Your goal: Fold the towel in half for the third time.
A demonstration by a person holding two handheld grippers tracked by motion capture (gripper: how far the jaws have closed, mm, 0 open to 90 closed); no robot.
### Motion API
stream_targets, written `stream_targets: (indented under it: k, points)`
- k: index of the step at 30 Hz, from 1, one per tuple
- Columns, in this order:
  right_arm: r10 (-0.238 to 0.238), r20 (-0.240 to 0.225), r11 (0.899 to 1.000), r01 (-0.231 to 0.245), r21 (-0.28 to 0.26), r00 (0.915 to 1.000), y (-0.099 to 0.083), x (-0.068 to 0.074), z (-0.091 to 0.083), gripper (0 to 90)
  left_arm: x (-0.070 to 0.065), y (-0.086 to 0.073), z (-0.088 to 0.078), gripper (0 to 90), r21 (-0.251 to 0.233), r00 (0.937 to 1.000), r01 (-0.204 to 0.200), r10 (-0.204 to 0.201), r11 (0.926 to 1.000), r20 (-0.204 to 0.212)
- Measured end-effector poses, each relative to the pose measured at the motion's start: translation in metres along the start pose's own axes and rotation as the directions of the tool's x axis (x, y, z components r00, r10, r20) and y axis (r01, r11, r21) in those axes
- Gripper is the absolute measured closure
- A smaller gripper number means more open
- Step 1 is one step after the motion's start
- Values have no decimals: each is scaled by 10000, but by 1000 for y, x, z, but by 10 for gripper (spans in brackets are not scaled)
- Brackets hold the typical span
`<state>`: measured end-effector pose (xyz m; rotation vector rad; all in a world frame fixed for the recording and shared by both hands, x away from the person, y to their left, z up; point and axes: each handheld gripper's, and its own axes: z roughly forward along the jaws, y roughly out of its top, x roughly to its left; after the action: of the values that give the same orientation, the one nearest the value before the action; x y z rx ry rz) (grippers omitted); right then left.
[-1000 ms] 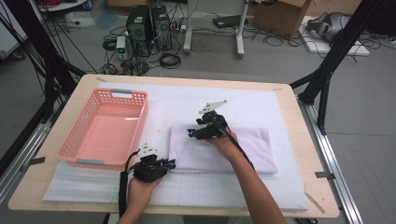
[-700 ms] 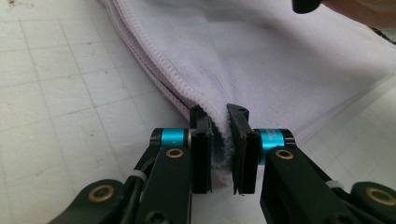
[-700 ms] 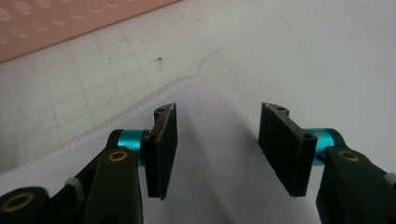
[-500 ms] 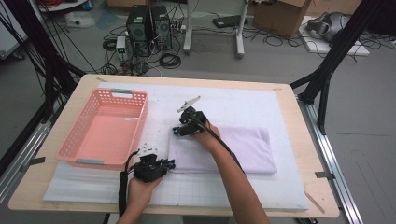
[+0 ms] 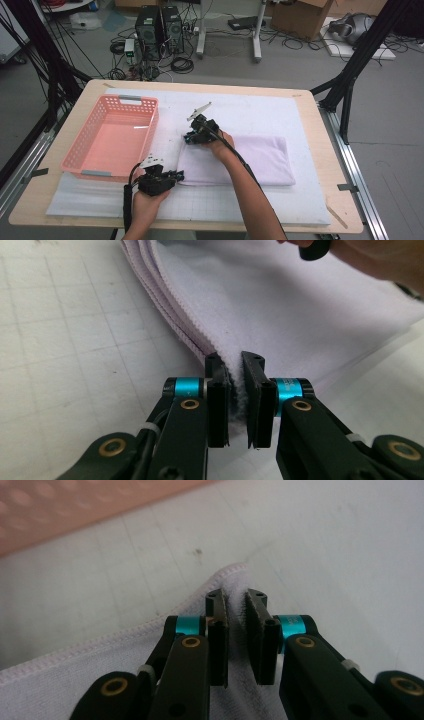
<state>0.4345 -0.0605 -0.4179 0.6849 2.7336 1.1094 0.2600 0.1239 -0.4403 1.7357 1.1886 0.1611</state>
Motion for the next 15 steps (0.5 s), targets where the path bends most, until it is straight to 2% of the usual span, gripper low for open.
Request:
stream_targets:
  k: [4,7,10,12,15]
  points:
    - [-89,-304,9960,62,-893,9995,8,6,-16,810,-3,9,-19,818,-688,9995,3,18,9976,307]
    - [67,-799,9862,-198,-1644,9968,13,8,-29,810,-6,15,-32,818,-1115,9988,-215,263,9935,409]
    - [68,-924,9749,-271,-2209,9957,17,9,-41,810,-5,20,-39,819,-1523,9971,-301,403,9879,648]
    - [79,-999,9697,-320,-2420,9950,18,8,-45,810,-8,23,-39,819,-1545,9959,-360,483,9873,767]
    - [100,-921,9713,-315,-2358,9957,15,6,-49,810,-13,25,-34,820,-1516,9938,-448,595,9874,937]
